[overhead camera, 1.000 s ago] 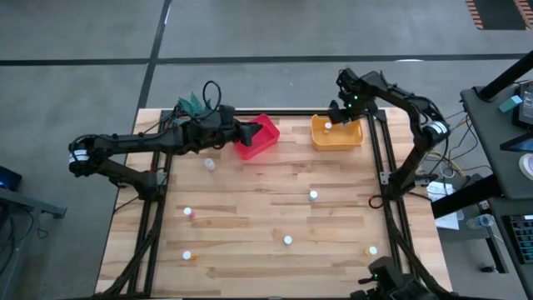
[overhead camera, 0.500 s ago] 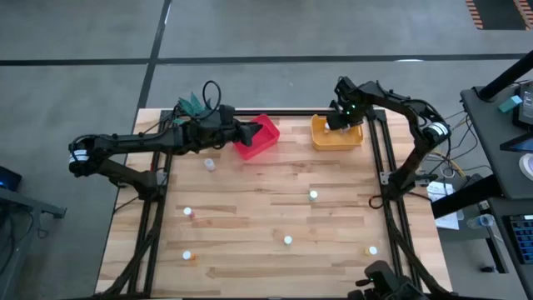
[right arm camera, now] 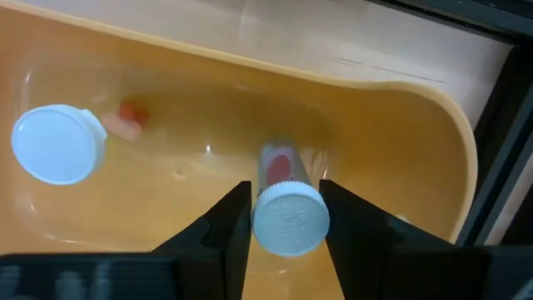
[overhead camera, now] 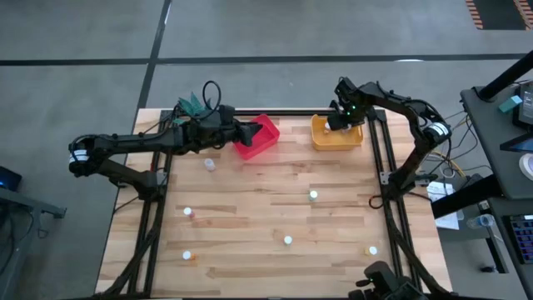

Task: Pick and place medicine bottles into bin by pill shape (circle, oval)
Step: Put the blue capsule bottle into the yellow bin, then put the pink capsule bottle into the yellow bin

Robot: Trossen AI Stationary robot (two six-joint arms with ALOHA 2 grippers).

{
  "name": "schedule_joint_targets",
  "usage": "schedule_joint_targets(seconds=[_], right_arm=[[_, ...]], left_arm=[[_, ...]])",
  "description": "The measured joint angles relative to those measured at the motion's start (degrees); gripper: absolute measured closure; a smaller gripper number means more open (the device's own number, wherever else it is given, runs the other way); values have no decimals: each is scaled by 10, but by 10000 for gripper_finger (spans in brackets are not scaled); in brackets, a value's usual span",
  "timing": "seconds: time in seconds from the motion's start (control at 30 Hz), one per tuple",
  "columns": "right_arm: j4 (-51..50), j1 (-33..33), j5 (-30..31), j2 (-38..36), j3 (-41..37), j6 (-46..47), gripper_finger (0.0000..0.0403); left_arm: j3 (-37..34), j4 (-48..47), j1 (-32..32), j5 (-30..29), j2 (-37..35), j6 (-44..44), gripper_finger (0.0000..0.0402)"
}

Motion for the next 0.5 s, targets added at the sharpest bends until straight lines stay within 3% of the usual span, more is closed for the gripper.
schedule_joint_targets(seconds=[0.27,0.5], right_arm=[[1,0,0,0,1,0,224],[-49,0,0,-11,46,-1,212]], left_arm=[[0,0,0,0,0,0,269],[0,0,-2,23,0,-1,269]])
